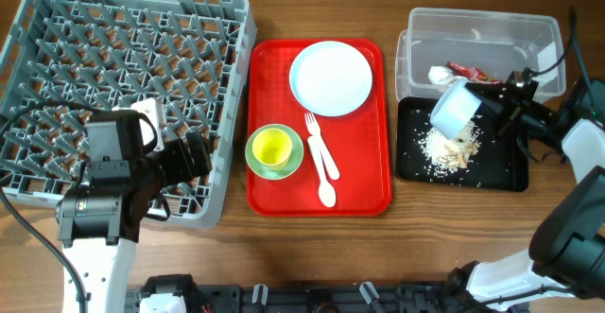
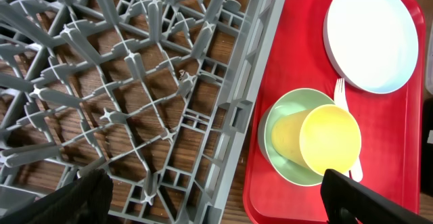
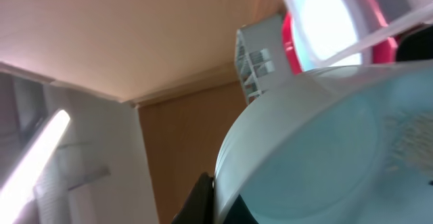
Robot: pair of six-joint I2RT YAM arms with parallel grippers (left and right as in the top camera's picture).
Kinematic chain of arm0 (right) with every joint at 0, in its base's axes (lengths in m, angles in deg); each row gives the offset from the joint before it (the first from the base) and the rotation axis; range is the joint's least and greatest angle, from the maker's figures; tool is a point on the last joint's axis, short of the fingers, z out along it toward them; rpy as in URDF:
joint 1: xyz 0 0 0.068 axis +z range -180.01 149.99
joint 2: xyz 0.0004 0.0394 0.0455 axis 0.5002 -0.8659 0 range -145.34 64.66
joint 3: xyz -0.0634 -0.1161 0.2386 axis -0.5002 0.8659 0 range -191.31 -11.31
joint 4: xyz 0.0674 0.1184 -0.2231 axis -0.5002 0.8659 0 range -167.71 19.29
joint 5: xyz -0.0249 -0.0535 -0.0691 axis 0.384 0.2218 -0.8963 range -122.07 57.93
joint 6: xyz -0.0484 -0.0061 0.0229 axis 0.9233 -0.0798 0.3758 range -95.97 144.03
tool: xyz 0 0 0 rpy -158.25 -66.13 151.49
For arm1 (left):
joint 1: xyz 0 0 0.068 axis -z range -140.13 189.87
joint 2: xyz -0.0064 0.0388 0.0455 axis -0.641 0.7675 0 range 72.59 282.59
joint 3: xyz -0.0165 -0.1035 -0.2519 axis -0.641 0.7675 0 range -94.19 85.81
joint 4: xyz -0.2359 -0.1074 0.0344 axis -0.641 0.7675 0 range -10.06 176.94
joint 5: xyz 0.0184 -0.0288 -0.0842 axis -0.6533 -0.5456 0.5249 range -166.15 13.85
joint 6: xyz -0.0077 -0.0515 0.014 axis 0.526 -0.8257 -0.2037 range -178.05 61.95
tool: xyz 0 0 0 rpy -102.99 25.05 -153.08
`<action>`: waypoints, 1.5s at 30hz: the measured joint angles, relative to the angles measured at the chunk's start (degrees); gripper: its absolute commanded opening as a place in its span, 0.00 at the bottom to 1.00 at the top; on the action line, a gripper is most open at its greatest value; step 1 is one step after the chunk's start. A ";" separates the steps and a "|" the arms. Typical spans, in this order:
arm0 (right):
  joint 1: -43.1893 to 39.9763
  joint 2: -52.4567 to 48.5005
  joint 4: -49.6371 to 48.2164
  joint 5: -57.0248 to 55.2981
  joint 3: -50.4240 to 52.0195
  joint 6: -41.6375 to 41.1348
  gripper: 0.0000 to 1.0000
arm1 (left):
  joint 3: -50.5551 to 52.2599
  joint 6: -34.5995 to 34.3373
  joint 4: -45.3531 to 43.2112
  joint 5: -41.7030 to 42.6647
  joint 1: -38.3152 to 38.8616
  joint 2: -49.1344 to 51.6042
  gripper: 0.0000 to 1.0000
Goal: Sort waste into correct bins and load items into the dishwasher rack
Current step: 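Tip the bowl over the black tray to dump the rice, then set the empty blue bowl onto the white plate on the tray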
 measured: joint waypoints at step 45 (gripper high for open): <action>0.68 0.00 7.89 2.14 0.07 34.56 0.04 | 0.00 0.00 0.00 0.00 0.00 1.70 1.00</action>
